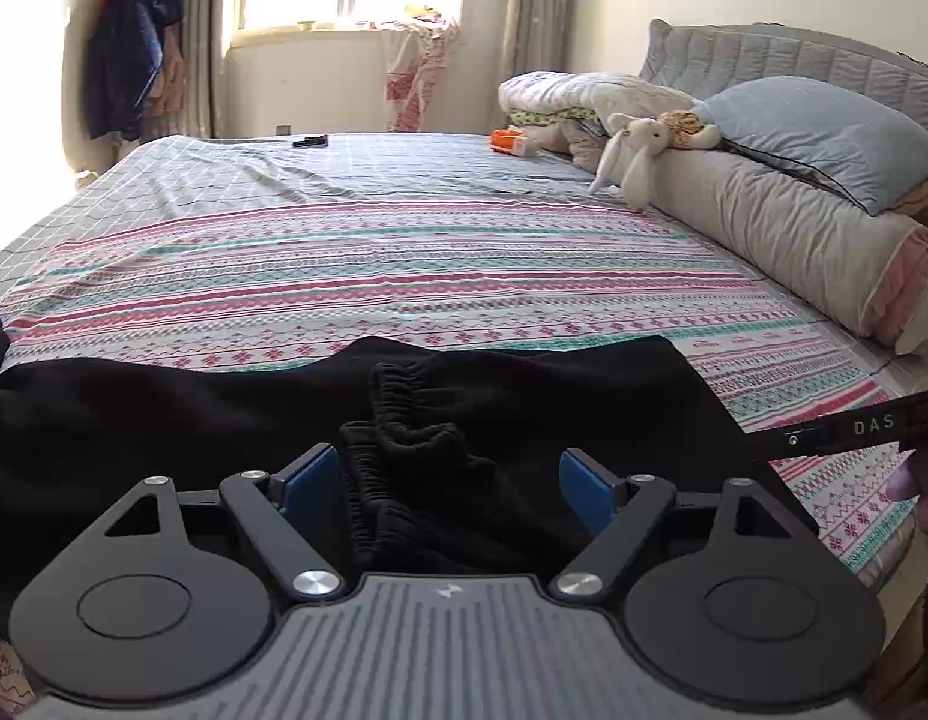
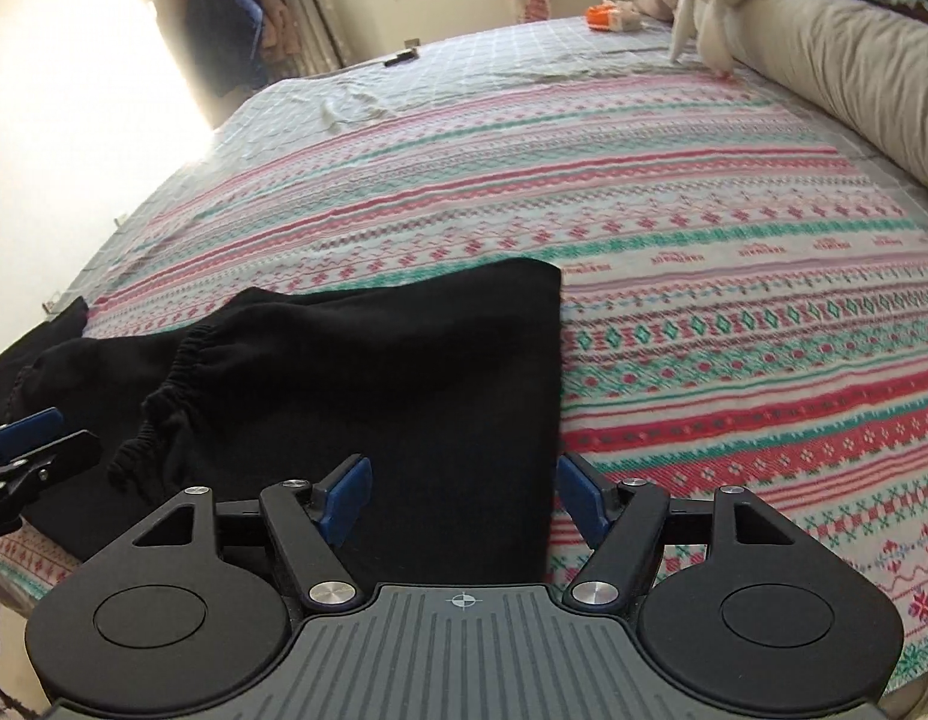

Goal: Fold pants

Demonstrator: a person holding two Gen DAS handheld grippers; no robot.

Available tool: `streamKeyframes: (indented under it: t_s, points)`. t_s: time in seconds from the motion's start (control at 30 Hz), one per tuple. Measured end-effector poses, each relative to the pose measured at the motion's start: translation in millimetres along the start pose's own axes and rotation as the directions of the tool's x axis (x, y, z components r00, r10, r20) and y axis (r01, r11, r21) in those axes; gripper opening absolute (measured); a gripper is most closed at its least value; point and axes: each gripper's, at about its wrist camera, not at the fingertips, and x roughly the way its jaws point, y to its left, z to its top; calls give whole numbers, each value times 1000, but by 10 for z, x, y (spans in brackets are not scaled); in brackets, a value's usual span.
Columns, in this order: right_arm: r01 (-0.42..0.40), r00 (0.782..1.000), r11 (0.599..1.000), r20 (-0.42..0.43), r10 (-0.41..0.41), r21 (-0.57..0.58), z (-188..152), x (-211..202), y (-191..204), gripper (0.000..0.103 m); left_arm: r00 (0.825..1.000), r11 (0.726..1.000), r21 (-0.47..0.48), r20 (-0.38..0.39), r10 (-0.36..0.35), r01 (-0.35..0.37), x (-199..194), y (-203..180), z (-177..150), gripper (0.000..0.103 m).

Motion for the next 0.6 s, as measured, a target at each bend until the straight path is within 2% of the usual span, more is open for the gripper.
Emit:
streamKeyframes:
  t_s: [0.1, 0.2, 0.23, 0.27, 0.3, 0.37, 0.5, 0.53, 0.6]
  points:
    - [-21, 998, 996, -59, 26, 84, -84, 66, -210, 68, 997, 995, 72, -11, -71, 71, 80, -218, -33, 91]
    - [-47, 991, 987, -117, 66, 152, -202, 130, -315, 56, 988, 978, 145, -35, -149, 153, 160, -437, -90, 91]
    - [-65, 991, 987, -110, 82, 148, -223, 112, -321, 45, 984, 969, 170, -42, -172, 177, 180, -510, -111, 91]
    - [-104, 983, 982, -132, 125, 156, -221, 124, -326, 21, 980, 960, 194, -49, -195, 200, 197, -584, -128, 91]
    - [-135, 978, 972, -134, 162, 191, -210, 115, -347, 21, 975, 951, 214, -54, -216, 223, 209, -645, -141, 91]
    - [-170, 971, 962, -131, 201, 213, -138, 72, -354, 13, 958, 922, 260, -63, -279, 286, 223, -798, -167, 91]
    - [-254, 950, 925, -106, 293, 282, 54, -24, -357, 12, 928, 864, 346, -74, -365, 367, 250, -1106, -217, 92]
    - [-276, 943, 914, -100, 317, 298, 107, -43, -354, 12, 928, 856, 365, -70, -367, 366, 268, -1193, -230, 92]
    - [-308, 932, 898, -91, 352, 315, 177, -78, -336, 12, 943, 860, 394, -59, -328, 324, 329, -1336, -253, 91]
